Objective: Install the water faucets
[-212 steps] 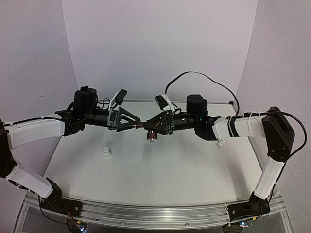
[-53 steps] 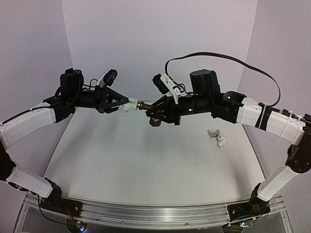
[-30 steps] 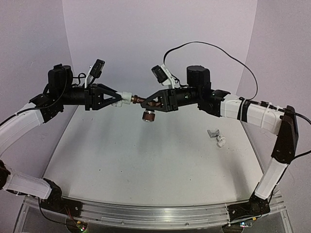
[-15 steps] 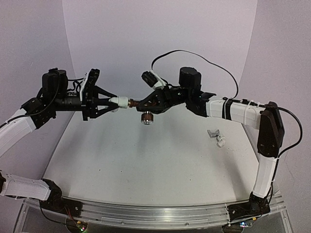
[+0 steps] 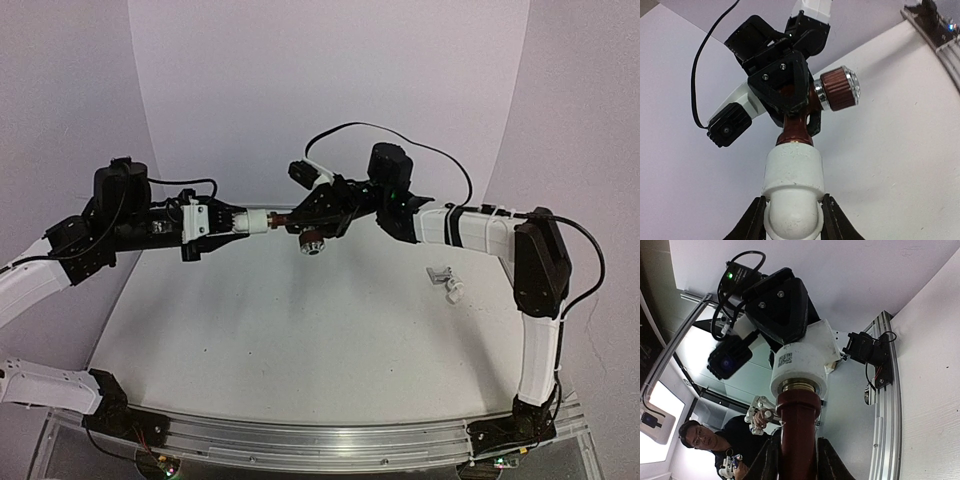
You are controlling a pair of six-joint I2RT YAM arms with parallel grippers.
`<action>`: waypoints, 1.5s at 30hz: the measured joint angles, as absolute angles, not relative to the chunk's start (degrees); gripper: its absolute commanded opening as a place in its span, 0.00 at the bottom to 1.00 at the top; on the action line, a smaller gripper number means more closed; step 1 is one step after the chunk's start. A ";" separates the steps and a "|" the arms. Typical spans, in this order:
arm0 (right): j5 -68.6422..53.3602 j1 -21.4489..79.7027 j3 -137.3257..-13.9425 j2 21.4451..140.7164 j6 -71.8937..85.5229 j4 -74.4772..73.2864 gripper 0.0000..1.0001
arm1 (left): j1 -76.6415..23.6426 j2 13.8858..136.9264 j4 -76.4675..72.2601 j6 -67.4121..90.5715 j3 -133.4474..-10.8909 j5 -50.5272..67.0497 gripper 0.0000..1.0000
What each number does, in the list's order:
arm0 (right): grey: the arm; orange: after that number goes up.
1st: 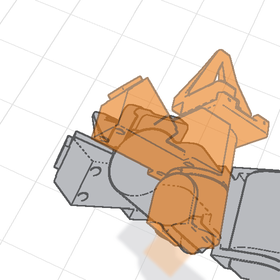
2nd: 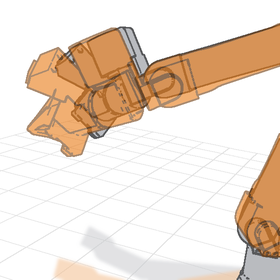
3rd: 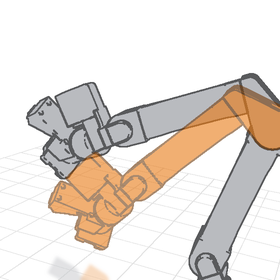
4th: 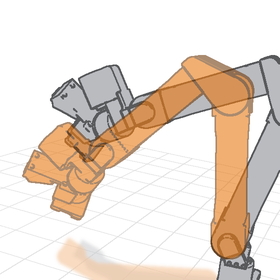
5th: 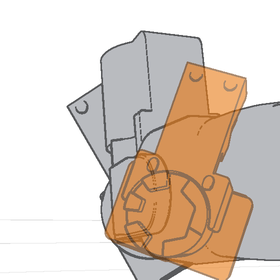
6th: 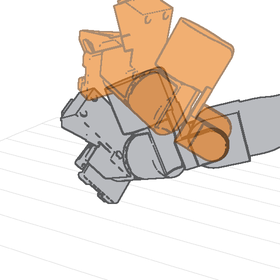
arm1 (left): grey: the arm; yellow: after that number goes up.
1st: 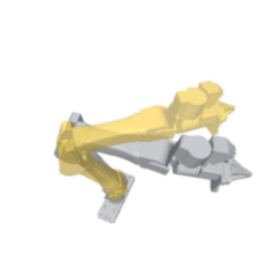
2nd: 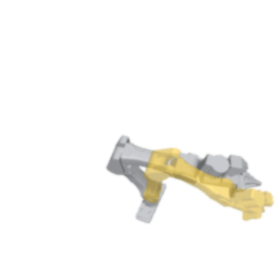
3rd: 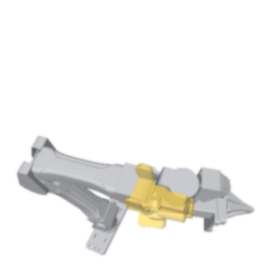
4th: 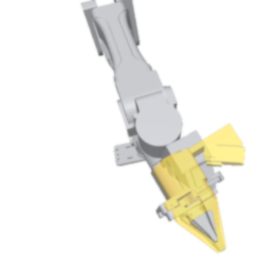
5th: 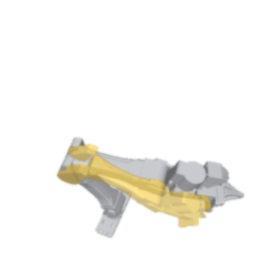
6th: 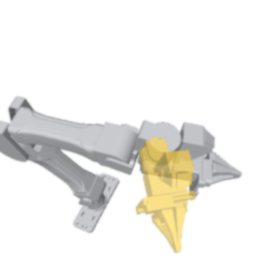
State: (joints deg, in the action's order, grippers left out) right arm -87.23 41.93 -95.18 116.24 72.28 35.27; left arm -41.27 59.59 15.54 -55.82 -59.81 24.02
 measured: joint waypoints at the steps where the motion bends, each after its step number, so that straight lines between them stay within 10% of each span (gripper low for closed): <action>1: -87.27 41.79 -95.18 116.26 73.04 35.36 0.00 | -42.16 59.67 15.55 -58.54 -59.82 21.70 0.00; 13: -85.07 41.55 -93.47 116.29 80.29 38.89 0.06 | -49.16 59.65 13.11 -74.83 -58.70 1.72 0.00; 22: -76.85 41.81 -87.13 114.56 83.46 42.24 0.95 | -50.23 59.83 12.93 -61.59 -55.89 -1.88 0.00; 37: -67.32 31.56 -61.69 101.30 79.92 43.33 0.98 | -50.89 58.03 11.79 -31.96 -53.49 -8.21 0.00; 45: -50.46 32.82 -69.63 88.76 25.78 5.28 0.98 | -47.22 57.12 16.92 -3.55 -54.75 -1.77 0.00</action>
